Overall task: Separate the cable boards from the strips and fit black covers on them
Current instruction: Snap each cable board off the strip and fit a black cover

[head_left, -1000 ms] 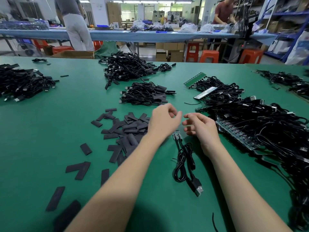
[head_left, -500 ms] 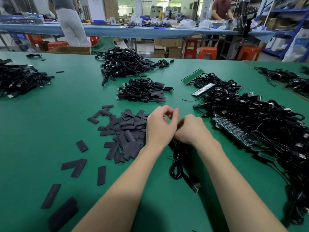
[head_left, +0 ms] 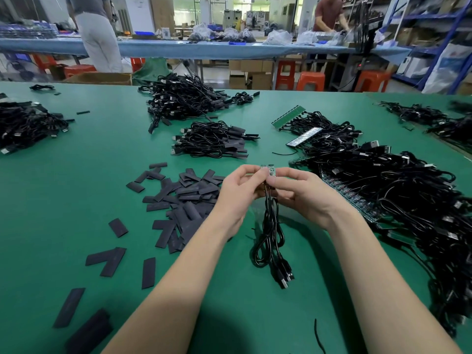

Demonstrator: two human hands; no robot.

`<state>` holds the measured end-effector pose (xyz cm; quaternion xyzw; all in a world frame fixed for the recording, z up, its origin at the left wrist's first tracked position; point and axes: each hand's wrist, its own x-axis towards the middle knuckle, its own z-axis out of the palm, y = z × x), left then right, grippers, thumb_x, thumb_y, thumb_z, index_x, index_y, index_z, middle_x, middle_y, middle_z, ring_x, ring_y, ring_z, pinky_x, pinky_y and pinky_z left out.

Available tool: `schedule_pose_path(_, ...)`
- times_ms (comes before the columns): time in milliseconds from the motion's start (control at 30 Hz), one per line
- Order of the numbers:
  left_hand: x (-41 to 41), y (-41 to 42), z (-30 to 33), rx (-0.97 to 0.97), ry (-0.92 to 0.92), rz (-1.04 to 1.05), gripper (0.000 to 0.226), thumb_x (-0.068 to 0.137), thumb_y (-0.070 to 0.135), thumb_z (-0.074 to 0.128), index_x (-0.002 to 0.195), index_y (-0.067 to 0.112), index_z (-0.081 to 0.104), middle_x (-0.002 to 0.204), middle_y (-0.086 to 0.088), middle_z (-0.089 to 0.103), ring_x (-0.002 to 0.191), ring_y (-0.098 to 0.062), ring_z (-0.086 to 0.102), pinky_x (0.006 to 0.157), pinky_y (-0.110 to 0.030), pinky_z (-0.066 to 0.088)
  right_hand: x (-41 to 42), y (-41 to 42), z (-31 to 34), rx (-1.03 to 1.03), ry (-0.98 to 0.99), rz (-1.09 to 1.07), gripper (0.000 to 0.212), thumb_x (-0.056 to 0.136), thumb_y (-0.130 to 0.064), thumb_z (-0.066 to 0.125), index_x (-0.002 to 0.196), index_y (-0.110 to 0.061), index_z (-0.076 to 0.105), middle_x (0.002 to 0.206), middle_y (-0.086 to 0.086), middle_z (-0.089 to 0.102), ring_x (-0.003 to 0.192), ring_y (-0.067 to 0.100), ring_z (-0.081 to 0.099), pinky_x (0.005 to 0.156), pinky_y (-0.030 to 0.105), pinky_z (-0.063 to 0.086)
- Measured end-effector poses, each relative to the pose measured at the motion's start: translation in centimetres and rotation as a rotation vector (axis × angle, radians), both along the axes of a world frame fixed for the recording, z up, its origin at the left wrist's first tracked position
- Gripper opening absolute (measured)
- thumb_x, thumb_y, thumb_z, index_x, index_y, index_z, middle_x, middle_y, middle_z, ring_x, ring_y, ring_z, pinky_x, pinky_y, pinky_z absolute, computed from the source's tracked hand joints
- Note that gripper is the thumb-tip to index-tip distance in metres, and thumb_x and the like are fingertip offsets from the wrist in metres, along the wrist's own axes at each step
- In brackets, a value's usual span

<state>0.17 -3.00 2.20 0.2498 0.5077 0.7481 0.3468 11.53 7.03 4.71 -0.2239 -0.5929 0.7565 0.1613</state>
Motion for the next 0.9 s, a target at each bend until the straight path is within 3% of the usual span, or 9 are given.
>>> schedule_pose_path(100,-0.2,-0.3,0.4,0.054,-0.111,-0.064,0.004,0.097,0.007,0.062,0.1,0.006,0.06,0.089,-0.009,0.067,0.077,-0.016,0.064,0.076,-0.026,0.058,0.1,0.1,0.1,-0.055,0.035,-0.025,0.048,0.069,-0.022,0.082,0.113,-0.009,0.067,0.092,0.006,0.072,0.067,0.013,0.066,0.064,0.019,0.055)
schedule_pose_path(233,-0.2,-0.5,0.4,0.076,-0.164,-0.146,0.009,0.098,0.006,0.058,0.103,0.005,0.065,0.097,-0.008,0.07,0.084,-0.015,0.064,0.085,-0.026,0.055,-0.1,0.1,-0.1,0.023,0.002,-0.057,0.046,0.068,-0.035,0.084,0.109,-0.016,0.074,0.098,-0.001,0.072,0.067,0.009,0.059,0.071,0.02,0.047)
schedule_pose_path(433,-0.4,-0.9,0.6,0.108,-0.188,-0.239,0.026,0.08,0.015,0.069,0.104,0.005,0.07,0.099,-0.008,0.074,0.087,-0.012,0.067,0.093,-0.025,0.053,-0.1,0.1,-0.4,-0.054,0.054,-0.039,0.022,0.07,-0.031,0.081,0.089,-0.02,0.079,0.064,-0.016,0.059,0.051,0.0,0.043,0.046,0.012,0.034)
schedule_pose_path(633,-0.3,-0.9,0.8,0.082,-0.182,-0.269,0.032,0.081,0.019,0.069,0.108,0.003,0.069,0.098,-0.009,0.07,0.085,-0.015,0.06,0.089,-0.027,0.046,-0.3,0.0,-0.8,-0.151,0.113,0.012,0.013,0.068,-0.032,0.085,0.076,-0.023,0.079,0.058,-0.015,0.052,0.047,0.0,0.036,0.047,0.012,0.021)
schedule_pose_path(800,-0.4,-0.8,0.4,0.085,-0.204,-0.284,0.03,0.082,0.019,0.07,0.106,0.002,0.071,0.099,-0.012,0.069,0.101,-0.029,0.053,0.098,-0.036,0.041,-0.3,0.0,-1.1,-0.232,0.119,-0.02,0.005,0.076,-0.025,0.08,0.075,-0.021,0.077,0.061,-0.014,0.05,0.049,0.0,0.035,0.056,0.018,0.012)
schedule_pose_path(900,-0.4,-0.7,0.3,0.086,-0.23,-0.286,0.032,0.083,0.017,0.07,0.109,0.0,0.07,0.103,-0.017,0.067,0.105,-0.035,0.05,0.106,-0.042,0.039,-0.4,0.0,-0.9,-0.26,0.112,-0.024,0.01,0.076,-0.024,0.077,0.067,-0.021,0.075,0.056,-0.014,0.047,0.045,0.0,0.035,0.051,0.016,0.013)
